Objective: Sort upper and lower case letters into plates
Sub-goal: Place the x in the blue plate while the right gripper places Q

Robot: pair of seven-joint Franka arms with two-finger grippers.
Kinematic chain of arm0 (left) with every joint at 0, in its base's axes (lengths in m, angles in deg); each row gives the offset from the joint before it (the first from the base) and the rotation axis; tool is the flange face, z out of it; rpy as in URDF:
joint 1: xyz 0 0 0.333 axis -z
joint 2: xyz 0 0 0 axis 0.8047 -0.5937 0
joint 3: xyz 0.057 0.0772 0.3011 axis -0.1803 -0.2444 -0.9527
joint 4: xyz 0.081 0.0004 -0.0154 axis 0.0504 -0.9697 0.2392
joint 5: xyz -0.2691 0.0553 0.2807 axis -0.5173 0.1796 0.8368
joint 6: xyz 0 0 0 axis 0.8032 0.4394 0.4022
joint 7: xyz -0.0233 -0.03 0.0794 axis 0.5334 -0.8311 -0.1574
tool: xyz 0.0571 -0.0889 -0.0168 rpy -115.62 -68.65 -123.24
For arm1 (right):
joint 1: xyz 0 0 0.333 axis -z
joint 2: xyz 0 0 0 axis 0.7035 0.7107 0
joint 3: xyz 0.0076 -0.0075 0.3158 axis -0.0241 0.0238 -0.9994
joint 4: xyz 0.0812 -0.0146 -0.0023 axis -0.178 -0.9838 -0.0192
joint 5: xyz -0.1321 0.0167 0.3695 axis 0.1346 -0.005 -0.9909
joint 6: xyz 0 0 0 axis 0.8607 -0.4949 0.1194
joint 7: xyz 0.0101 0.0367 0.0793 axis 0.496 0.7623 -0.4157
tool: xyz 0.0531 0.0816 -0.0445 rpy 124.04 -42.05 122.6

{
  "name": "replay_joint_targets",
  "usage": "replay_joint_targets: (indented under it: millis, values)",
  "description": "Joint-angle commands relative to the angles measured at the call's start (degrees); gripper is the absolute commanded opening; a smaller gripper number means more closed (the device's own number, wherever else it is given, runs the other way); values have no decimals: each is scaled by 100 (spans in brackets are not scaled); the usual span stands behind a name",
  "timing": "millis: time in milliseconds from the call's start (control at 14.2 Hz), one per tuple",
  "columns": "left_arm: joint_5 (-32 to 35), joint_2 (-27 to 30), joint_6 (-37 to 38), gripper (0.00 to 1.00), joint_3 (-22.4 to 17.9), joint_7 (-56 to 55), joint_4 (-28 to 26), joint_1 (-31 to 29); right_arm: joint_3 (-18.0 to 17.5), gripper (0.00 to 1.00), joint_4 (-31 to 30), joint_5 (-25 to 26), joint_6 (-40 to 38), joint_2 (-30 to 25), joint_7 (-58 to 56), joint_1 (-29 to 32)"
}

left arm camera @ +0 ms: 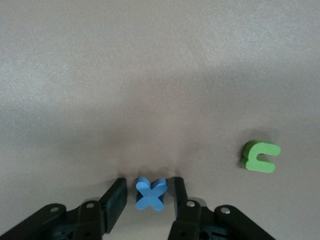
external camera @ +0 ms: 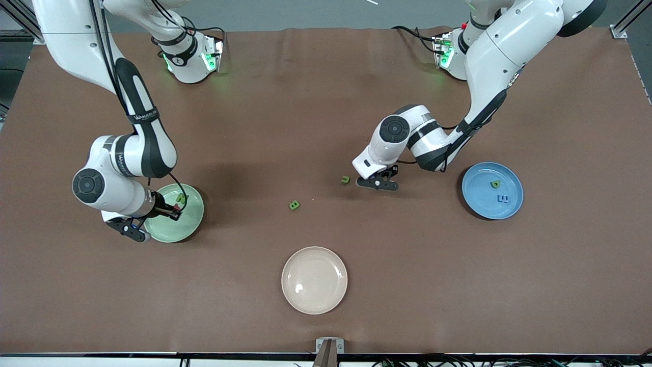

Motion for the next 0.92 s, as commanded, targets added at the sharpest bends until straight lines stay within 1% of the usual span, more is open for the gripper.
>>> replay_joint_targets:
  millis: [0, 71, 212, 423, 635, 705, 776, 846]
  values:
    - [121, -55, 11, 36, -48, -275, 62, 100, -120, 2, -176, -40, 238, 42, -52, -3]
    - [121, -55, 11, 32, -48, -311, 62, 100, -128, 2, -185, -48, 300, 78, -52, -21]
    - [129, -20, 46, 21, -48, -556, 71, 91, -146, 3, -264, -75, 327, 140, -52, -39]
    - [121, 147, 379, 16, -30, -610, 124, 21, -146, 4, -308, -75, 362, 157, -52, -56]
    - [33, 586, 826, 15, 48, -548, 115, -189, -146, 5, -308, -75, 441, 262, -43, -56]
    - [33, 691, 924, 15, 188, -548, 106, -408, -146, 7, -308, -75, 485, 289, -43, -65]
    - [33, 762, 1021, 15, 468, -531, 63, -801, -146, 9, -308, -83, 537, 333, -43, -65]
    - [41, 789, 1135, 15, 862, -444, 27, -1301, -146, 13, -299, -83, 581, 359, -43, -65]
